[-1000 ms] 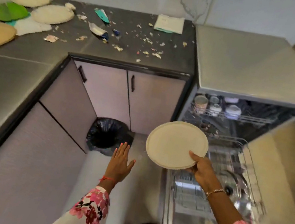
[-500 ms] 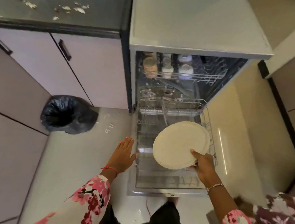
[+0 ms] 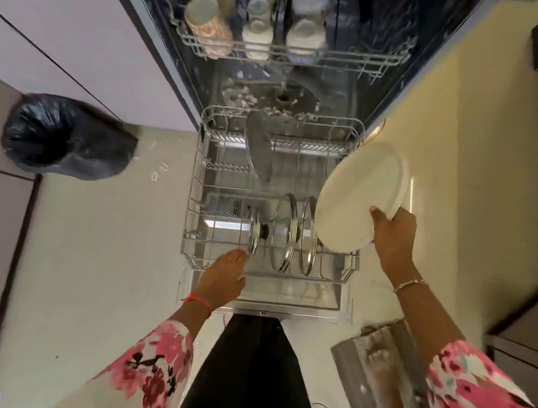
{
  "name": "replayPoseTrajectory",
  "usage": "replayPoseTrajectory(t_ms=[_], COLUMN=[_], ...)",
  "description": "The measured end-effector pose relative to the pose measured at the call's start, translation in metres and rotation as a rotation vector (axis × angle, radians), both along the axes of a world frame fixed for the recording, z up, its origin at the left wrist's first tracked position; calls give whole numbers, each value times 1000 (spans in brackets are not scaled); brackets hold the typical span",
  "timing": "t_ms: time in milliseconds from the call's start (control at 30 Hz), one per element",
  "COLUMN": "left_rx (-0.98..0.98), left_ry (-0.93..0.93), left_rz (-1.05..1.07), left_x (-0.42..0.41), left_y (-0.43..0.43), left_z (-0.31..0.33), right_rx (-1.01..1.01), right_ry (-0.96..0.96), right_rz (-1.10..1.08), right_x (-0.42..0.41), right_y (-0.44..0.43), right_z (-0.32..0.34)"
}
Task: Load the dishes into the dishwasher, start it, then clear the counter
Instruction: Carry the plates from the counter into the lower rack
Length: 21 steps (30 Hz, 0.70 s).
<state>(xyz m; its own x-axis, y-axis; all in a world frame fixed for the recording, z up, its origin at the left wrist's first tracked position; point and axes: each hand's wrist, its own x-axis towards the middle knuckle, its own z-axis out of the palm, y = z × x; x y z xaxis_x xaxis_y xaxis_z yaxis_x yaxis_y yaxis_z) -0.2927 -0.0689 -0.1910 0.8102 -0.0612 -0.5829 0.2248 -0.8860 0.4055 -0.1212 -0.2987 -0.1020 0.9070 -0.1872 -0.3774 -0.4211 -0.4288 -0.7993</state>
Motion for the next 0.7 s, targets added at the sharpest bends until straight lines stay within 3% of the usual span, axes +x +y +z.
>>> replayPoseTrajectory(t_ms=[200,433,700], left_rx=[-11,75,-103], left_ry=[166,180,234], left_rz=[-9,-97,-45], left_x=[10,11,7], left_y=[-28,-49,-35], left_z=[-75,-154,-187], right_rx=[-144,-188,-257], right_ry=[-152,-205,-237], right_rz=[80,142,234], right_x=[47,95,154], right_y=[2,22,52], right_z=[-67,-137,-189])
